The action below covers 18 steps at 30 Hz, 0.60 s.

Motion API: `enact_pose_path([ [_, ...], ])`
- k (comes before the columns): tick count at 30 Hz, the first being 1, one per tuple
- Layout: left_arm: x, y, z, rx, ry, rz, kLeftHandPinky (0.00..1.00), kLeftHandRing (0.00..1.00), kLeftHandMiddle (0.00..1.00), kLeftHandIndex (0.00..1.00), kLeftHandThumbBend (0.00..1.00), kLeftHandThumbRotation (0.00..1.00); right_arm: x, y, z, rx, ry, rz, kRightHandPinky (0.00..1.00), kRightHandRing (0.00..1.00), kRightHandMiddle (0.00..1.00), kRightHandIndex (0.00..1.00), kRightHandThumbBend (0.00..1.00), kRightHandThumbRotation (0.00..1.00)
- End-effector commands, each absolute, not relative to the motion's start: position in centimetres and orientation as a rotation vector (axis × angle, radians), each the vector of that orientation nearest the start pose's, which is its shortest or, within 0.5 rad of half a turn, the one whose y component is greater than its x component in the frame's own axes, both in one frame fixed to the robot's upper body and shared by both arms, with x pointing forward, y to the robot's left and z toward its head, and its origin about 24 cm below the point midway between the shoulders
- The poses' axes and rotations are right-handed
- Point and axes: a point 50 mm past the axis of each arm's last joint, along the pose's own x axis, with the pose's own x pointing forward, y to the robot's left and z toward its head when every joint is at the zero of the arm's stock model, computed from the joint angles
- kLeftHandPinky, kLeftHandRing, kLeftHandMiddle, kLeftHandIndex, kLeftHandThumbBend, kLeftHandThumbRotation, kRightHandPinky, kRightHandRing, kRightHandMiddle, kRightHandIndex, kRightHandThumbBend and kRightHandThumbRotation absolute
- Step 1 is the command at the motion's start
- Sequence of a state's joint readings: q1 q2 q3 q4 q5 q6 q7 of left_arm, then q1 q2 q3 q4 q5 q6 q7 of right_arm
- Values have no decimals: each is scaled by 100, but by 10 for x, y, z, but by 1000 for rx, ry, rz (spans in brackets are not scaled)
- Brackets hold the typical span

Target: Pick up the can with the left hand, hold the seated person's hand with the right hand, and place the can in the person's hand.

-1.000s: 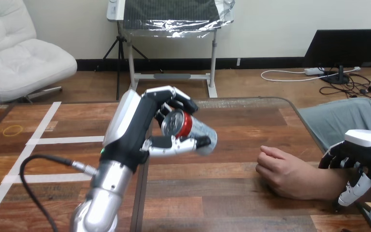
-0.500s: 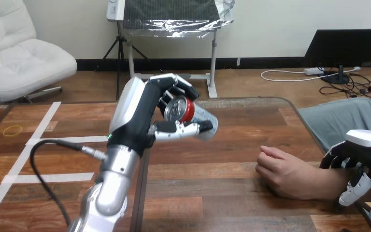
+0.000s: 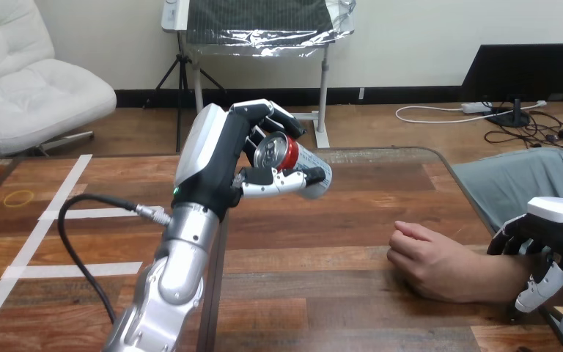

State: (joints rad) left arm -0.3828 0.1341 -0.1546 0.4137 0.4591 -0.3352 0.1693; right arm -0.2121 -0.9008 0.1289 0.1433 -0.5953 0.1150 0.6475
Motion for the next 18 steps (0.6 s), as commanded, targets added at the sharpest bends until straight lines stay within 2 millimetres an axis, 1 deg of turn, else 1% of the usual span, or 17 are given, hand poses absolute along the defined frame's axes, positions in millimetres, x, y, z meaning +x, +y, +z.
enact_pose_path([
  [1, 334, 97, 112, 584, -503, -133, 30, 36, 44, 49, 60, 0, 291, -285, 120, -1434, 439, 405, 68, 77, 81, 78, 72, 0],
  [18, 344, 93, 104, 611, -480, -124, 31, 36, 44, 49, 62, 0, 291, -285, 119, -1439, 439, 407, 69, 77, 81, 78, 72, 0],
])
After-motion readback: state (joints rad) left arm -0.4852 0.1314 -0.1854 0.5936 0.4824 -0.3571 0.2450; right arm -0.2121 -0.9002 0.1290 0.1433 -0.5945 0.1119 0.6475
